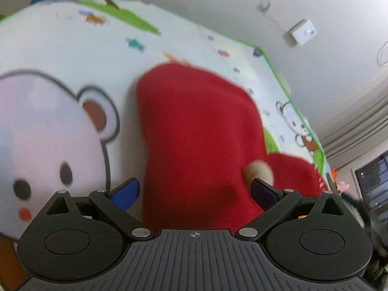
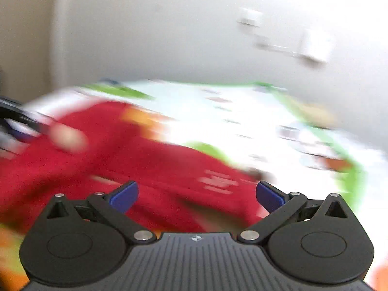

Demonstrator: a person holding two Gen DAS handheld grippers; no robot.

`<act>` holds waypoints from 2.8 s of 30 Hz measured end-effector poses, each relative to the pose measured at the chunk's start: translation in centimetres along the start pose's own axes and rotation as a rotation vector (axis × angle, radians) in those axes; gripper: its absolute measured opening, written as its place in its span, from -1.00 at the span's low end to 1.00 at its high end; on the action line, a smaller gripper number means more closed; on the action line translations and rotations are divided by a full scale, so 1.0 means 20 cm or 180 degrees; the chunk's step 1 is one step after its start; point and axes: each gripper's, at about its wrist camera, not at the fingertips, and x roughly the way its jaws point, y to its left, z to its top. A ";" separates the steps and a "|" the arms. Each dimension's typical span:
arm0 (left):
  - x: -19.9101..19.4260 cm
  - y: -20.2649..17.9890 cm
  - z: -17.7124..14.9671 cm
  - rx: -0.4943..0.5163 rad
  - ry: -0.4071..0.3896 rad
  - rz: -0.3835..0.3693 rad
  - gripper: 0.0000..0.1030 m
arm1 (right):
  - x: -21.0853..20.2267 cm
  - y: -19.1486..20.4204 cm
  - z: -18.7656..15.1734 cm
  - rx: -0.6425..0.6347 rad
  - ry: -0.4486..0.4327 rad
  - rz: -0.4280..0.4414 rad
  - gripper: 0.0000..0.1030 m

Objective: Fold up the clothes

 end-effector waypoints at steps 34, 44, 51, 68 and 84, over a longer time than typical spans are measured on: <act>0.14 -0.09 0.00 0.0049 0.0195 -0.0245 0.96 | 0.12 0.35 0.11 0.0972 0.0355 0.2092 -0.03; 0.10 -0.14 0.02 0.0120 0.0109 -0.0390 0.95 | 0.36 0.34 0.03 0.1413 0.0522 0.2474 -0.17; -0.04 -0.45 0.03 0.0698 -0.0067 -0.0826 0.96 | 0.07 0.18 0.10 0.1023 -0.0232 0.2420 -0.15; -0.12 -0.52 0.01 0.1441 -0.0228 -0.0095 0.96 | -0.07 0.21 -0.06 0.0269 -0.0424 0.1427 0.65; 0.61 -0.85 0.27 0.1629 0.0184 -0.0231 0.96 | 0.10 0.60 -0.24 -0.0416 -0.0076 0.2080 0.72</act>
